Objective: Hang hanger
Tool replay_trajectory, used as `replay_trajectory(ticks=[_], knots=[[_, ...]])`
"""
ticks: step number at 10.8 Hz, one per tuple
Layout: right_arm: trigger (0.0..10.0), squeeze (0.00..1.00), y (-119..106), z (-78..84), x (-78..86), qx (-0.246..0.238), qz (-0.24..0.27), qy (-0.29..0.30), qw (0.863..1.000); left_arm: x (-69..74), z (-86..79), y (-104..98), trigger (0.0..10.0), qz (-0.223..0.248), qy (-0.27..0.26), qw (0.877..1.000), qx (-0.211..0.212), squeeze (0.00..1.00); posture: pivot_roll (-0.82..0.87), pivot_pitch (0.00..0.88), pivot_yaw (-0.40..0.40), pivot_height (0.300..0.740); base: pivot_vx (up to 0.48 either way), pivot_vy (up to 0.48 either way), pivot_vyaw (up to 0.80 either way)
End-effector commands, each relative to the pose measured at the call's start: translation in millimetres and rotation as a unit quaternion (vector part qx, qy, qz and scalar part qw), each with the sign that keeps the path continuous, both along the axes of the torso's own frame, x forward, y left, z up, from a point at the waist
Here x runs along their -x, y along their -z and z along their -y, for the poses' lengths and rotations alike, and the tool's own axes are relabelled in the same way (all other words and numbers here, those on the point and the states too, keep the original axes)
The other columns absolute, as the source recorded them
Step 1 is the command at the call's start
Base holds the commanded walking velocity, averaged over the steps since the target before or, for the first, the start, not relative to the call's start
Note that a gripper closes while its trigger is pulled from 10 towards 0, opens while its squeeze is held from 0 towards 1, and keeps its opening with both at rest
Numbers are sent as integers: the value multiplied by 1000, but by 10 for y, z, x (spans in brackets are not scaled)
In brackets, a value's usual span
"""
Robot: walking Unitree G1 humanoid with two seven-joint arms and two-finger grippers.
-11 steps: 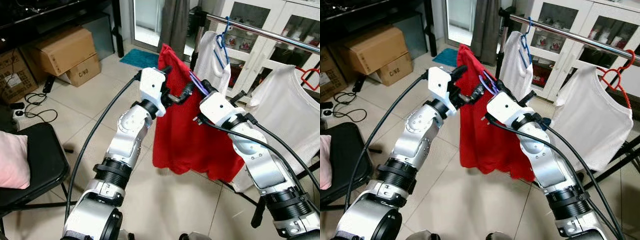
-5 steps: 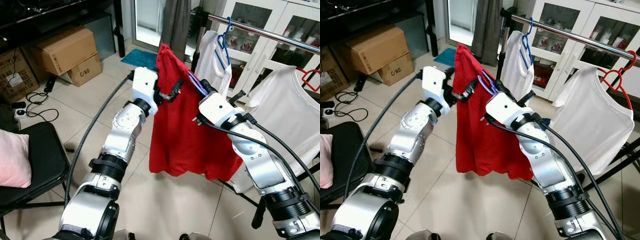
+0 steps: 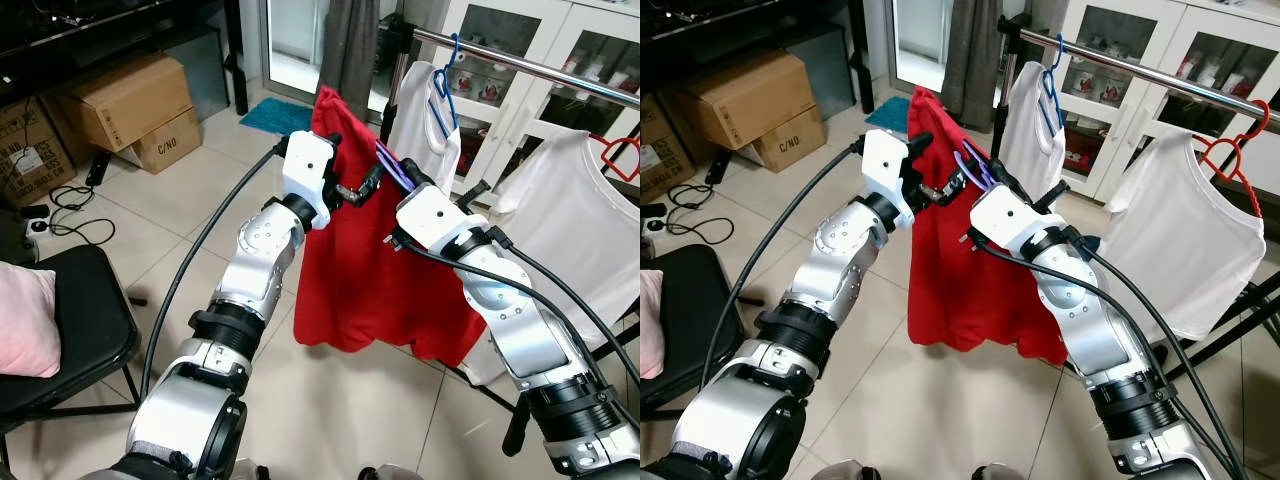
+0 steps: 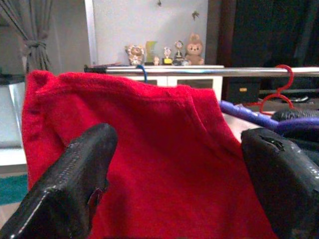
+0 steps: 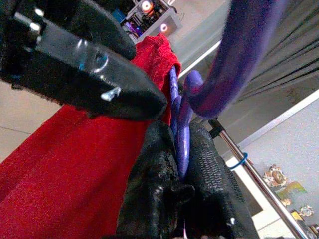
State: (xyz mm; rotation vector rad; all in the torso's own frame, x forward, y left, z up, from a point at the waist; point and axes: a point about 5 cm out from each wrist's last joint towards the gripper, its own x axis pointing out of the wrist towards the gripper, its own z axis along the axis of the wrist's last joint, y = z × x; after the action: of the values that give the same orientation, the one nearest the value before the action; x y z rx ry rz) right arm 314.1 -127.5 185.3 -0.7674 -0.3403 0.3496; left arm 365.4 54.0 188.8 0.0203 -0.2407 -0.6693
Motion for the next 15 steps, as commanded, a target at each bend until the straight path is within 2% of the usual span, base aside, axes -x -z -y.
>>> replay_trajectory(ticks=[1,5,7,9,10,11,13,15], knots=[[0,0,-98,-18,11,-5,24,-9,1000,-32,26,-103,10000,16,6,1000,-4,0,-94,0,-38,740,0,0,0],[0,0,-95,-76,41,-3,30,-19,999,-131,-43,-85,10000,-2,-35,999,-16,0,-100,0,-27,740,0,0,0],[0,0,-73,-95,39,12,30,-24,999,-207,-116,-64,10000,-36,-81,996,-8,0,-98,0,-28,740,0,0,0],[0,0,-60,-81,25,15,25,-20,999,-219,-128,-62,10000,-41,-89,995,-7,0,-94,0,-33,740,0,0,0],[0,0,-50,-60,10,15,21,-14,1000,-205,-95,-56,4784,-39,-79,996,-11,0,-94,0,-32,740,0,0,0],[0,0,-42,-39,-3,12,17,-8,1000,-187,-57,-47,0,-37,-69,997,-12,0,-94,0,-32,740,0,0,0],[0,0,-32,36,-37,6,9,8,1000,-126,43,-13,0,-34,-40,998,-20,0,-95,0,-33,740,0,0,0],[0,0,-30,57,-41,8,9,10,1000,-124,14,37,0,-43,-53,997,-22,0,-96,0,-32,740,0,0,0]])
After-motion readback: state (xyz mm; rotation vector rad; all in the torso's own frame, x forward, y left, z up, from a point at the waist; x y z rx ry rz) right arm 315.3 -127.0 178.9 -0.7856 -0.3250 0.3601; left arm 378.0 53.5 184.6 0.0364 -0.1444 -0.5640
